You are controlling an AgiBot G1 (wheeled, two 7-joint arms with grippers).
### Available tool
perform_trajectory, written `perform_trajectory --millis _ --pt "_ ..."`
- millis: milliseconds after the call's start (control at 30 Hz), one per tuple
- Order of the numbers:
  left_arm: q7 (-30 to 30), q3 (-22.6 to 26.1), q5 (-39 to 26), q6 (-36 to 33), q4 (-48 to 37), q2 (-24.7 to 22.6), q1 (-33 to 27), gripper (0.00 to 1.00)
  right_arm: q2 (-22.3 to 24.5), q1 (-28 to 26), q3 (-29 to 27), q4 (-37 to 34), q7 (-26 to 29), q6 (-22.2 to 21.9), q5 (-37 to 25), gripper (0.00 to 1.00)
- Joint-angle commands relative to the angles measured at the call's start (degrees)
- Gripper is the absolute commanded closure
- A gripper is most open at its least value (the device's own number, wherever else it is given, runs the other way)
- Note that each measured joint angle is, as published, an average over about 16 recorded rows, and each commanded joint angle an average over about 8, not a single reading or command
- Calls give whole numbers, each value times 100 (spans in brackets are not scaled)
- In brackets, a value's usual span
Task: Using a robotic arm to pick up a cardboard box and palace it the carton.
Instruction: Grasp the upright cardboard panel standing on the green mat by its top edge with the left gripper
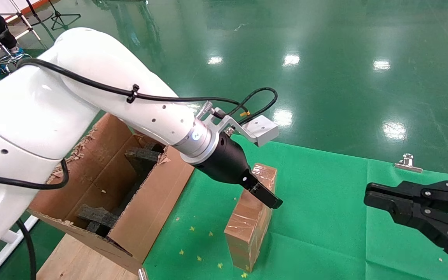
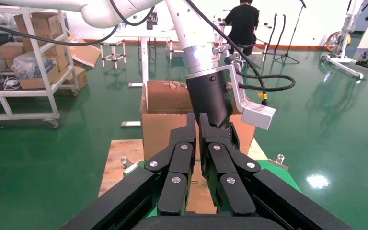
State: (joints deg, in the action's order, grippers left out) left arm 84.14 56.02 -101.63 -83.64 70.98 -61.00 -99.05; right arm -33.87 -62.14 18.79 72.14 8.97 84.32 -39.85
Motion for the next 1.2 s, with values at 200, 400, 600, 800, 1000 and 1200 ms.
perform_trajectory --millis 200,400,600,800,1000,1200 --pt "14 -6 7 4 4 7 3 100 0 0 0 0 0 0 0 0" --pt "30 -13 12 -2 7 14 3 100 0 0 0 0 0 -1 0 0" --pt "39 -16 16 -9 10 17 3 100 0 0 0 0 0 -1 0 0" --pt "43 -20 19 -12 14 20 3 100 0 0 0 0 0 0 0 0" --pt "43 -22 20 -16 16 24 1 100 0 0 0 0 0 0 0 0" --pt "11 -41 12 -46 69 96 -55 100 0 0 0 -1 0 -1 0 0"
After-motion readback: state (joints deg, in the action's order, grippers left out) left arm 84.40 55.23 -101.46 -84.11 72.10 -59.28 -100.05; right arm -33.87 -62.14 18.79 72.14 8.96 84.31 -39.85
